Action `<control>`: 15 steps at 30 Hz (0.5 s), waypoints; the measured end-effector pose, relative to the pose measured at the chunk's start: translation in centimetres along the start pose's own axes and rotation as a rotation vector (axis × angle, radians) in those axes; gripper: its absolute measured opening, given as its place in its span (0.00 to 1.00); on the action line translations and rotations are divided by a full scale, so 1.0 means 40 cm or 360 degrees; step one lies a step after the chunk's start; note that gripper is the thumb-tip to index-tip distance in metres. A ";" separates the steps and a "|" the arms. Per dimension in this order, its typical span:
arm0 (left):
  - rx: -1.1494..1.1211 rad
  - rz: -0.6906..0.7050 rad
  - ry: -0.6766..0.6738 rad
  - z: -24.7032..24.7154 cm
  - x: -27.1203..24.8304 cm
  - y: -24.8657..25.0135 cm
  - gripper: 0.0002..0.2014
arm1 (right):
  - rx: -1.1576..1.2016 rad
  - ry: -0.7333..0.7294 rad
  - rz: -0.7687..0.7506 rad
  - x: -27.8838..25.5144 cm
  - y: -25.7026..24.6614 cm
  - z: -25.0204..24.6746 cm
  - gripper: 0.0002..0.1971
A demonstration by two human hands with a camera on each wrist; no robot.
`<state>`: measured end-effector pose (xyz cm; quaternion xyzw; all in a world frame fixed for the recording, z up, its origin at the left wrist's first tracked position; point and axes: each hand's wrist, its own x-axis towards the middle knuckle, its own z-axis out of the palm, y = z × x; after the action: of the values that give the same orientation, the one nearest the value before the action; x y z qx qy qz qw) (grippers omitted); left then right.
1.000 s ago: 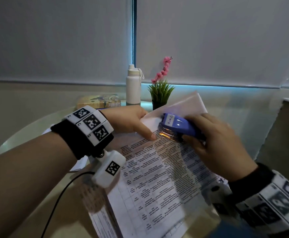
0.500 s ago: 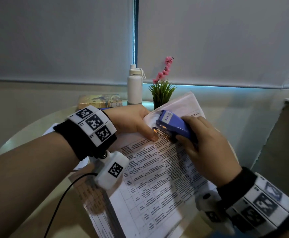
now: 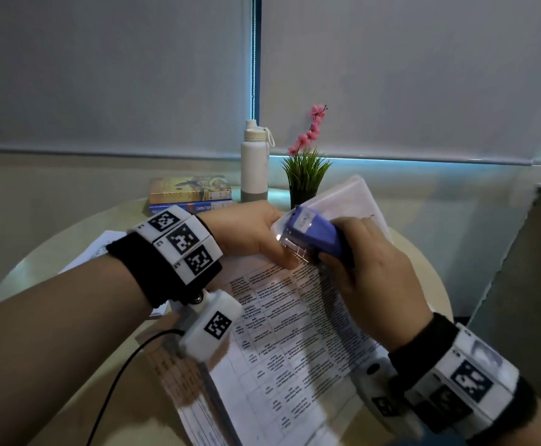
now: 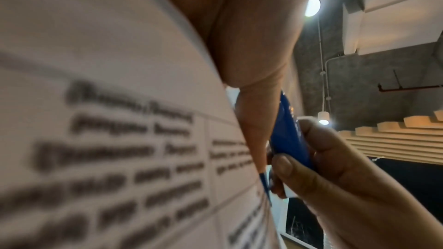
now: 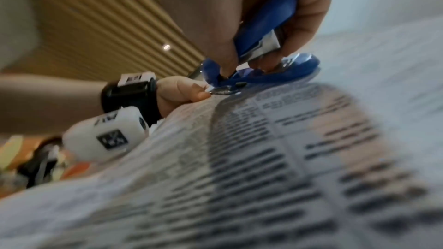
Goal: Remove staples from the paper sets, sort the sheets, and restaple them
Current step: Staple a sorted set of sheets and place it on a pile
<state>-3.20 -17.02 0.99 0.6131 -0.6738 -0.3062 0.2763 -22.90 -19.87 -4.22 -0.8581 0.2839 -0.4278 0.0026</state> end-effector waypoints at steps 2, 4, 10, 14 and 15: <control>0.0016 0.0004 0.0012 0.008 -0.001 -0.007 0.16 | -0.0058 0.0001 -0.0039 -0.004 -0.006 0.005 0.12; 0.0031 -0.0022 0.0037 0.009 0.001 -0.013 0.14 | 0.0042 -0.0043 0.0108 -0.005 -0.007 0.009 0.10; 0.0014 0.0025 0.0028 0.033 -0.002 -0.011 0.15 | -0.0027 -0.0039 0.0062 -0.009 -0.030 0.009 0.09; 0.0010 -0.0008 0.0028 0.040 0.002 -0.011 0.11 | 0.0210 -0.0142 0.0288 -0.002 -0.021 0.015 0.10; -0.0011 -0.0040 0.0009 0.035 -0.002 -0.013 0.10 | 0.0236 -0.0140 0.0296 -0.004 -0.018 0.014 0.09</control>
<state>-3.90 -16.88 -0.35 0.6215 -0.6642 -0.3101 0.2764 -22.19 -19.32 -4.51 -0.8435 0.3294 -0.4075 0.1180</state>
